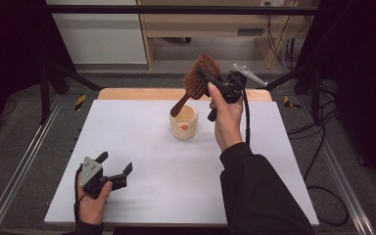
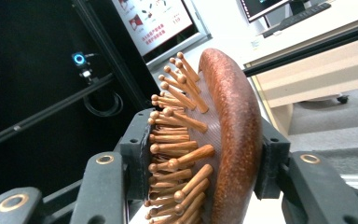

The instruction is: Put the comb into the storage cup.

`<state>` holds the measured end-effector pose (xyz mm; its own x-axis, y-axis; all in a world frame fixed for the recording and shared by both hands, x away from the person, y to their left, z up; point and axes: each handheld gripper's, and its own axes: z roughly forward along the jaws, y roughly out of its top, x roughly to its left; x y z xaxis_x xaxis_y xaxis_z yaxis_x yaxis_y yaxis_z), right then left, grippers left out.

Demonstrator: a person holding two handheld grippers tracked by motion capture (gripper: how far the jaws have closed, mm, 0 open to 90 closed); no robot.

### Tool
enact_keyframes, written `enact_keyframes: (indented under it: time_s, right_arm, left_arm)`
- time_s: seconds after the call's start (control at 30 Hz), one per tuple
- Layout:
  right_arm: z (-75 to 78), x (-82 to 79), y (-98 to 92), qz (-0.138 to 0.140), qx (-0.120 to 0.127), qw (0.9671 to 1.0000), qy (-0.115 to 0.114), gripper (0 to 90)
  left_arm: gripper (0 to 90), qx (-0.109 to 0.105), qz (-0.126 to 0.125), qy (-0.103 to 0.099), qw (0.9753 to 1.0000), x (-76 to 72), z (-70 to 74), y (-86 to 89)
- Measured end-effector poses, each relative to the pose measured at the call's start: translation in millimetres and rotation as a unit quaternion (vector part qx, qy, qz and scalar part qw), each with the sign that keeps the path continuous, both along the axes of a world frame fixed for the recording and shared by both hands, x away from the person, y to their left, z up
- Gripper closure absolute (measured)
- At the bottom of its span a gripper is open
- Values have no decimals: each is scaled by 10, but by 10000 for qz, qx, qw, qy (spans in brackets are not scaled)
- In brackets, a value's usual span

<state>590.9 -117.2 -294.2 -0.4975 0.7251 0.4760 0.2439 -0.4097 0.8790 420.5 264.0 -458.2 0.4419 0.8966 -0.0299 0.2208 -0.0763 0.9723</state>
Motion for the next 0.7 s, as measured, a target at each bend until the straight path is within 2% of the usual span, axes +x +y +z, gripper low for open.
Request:
enact_keyframes:
  time_s: [0.33, 0.7]
  right_arm:
    - [-36, 54, -74, -147, -43, 9999, 31, 502]
    - [-101, 102, -64, -199, -335, 9992, 59, 502]
  left_arm:
    - [19, 5, -20, -1, 10000, 1, -1, -2]
    - [19, 0, -11, -7, 10000, 1, -2, 0]
